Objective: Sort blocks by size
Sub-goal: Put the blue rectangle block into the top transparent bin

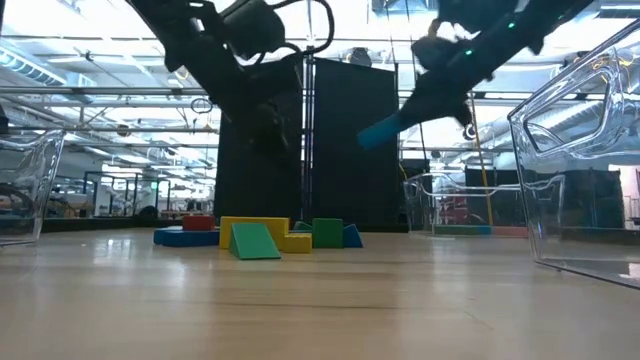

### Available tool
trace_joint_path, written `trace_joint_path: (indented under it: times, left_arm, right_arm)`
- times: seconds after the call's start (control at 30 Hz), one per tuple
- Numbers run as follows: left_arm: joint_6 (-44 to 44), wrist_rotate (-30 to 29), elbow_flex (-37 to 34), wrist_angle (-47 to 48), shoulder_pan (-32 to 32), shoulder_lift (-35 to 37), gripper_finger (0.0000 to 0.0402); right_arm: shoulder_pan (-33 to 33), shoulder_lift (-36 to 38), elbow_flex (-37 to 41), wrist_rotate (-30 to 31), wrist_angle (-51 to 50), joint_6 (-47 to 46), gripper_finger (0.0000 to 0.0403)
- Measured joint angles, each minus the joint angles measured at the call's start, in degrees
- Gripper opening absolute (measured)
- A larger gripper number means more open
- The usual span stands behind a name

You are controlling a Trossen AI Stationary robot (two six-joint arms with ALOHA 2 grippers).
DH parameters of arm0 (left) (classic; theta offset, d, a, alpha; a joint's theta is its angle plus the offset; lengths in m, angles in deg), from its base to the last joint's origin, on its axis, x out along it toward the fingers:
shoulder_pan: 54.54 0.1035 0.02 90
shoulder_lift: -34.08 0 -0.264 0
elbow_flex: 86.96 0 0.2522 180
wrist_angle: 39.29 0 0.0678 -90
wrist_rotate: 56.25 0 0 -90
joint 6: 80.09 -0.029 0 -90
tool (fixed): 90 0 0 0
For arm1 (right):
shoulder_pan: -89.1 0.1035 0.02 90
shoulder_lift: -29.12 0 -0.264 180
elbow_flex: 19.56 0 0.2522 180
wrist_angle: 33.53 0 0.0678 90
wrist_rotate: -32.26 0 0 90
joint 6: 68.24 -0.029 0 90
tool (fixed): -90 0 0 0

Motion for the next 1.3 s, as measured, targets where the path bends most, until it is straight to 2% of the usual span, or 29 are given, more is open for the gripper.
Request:
trace_joint_path:
  times: [0.2,0.43,0.73,0.93,1.1,1.3]
  left_arm:
    - [0.3,0.2,-2.2,-0.4,0.0,1.1,0.0226]
    - [1.5,0.2,-3.9,-0.1,0.1,3.1,0.0226]
    - [4.6,0.1,-11.6,-1.3,1.4,10.7,0.0226]
    - [5.9,-0.5,-17.1,-3.6,2.0,16.7,0.0226]
    - [6.0,-5.0,-18.5,-3.4,1.9,18.5,0.0226]
    - [8.6,-5.1,-19.6,-3.0,1.9,18.5,0.0226]
  right_arm:
    - [-3.2,7.3,0.0,3.5,-9.6,0.0,0.005]
    - [-8.2,9.9,0.0,4.8,-16.8,0.3,0.005]
    - [-14.8,8.9,-0.1,3.7,-21.0,2.4,0.005]
    - [-19.4,8.2,-0.1,-2.1,-22.9,3.8,0.005]
    - [-22.7,4.0,-0.1,-5.0,-22.7,4.5,0.005]
    - [-23.2,-1.7,0.0,-6.7,-19.1,6.1,0.005]
